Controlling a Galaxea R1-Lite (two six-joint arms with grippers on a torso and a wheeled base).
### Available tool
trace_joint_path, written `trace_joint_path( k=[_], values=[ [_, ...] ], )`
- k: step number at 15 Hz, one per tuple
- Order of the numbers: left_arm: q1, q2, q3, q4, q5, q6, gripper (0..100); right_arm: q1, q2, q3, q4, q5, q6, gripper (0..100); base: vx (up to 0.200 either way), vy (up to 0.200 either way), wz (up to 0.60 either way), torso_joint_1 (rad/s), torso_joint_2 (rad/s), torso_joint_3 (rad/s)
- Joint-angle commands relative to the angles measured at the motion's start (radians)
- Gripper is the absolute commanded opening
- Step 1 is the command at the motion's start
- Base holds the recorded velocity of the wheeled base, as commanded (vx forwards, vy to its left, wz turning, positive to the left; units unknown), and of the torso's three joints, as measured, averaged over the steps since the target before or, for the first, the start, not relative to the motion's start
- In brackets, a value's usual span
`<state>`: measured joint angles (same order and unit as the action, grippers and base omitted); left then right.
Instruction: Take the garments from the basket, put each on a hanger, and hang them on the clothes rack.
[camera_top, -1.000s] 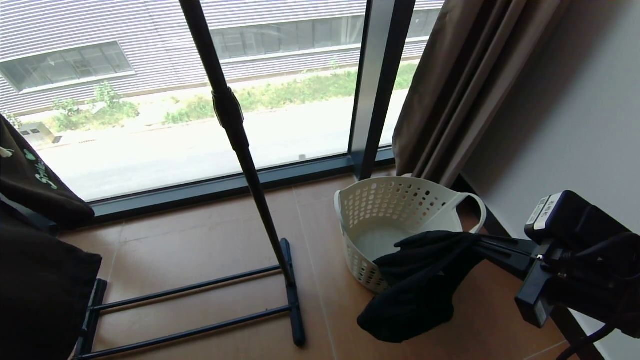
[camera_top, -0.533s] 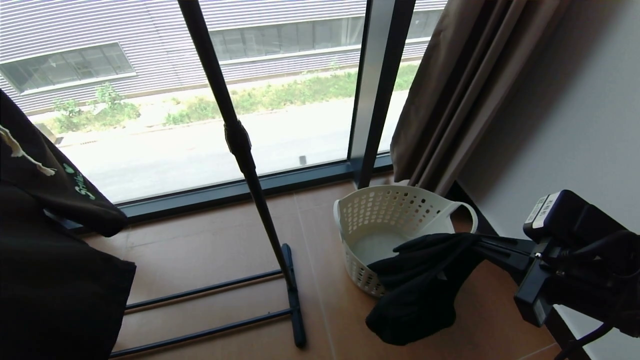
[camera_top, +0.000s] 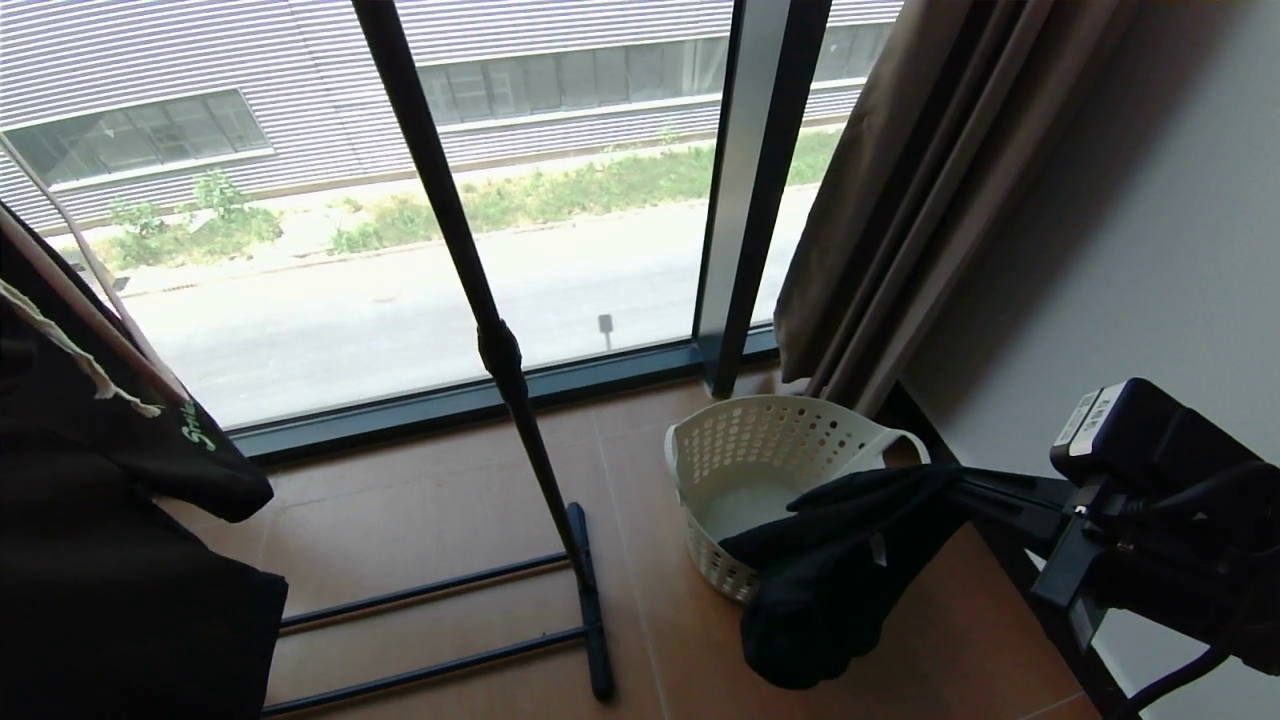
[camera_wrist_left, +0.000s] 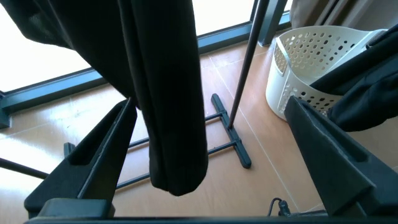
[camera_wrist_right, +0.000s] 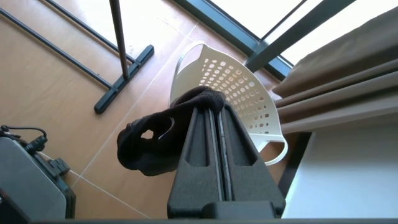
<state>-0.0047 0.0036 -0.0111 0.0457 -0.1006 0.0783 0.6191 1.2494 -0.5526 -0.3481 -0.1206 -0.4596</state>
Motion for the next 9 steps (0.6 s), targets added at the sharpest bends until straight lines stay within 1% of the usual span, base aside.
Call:
trace_joint_path(
  k=[1,4,9],
  values=[
    [0.0,0.001,0.0,0.0,0.001,0.0,100,0.001,-0.002,0.002,0.001,-0.001,-0.001,0,0.0,0.0,0.0,0.061,-0.2,-0.076],
    [0.0,-0.001,0.0,0.002,-0.001,0.0,100,0.002,-0.005,0.006,0.001,0.001,0.001,0,0.0,0.0,0.0,0.02,-0.07,0.097],
    [0.0,-0.001,0.0,0.0,-0.001,0.001,100,0.002,-0.004,0.003,0.001,0.003,0.002,0,0.0,0.0,0.0,0.0,-0.01,0.194]
  ],
)
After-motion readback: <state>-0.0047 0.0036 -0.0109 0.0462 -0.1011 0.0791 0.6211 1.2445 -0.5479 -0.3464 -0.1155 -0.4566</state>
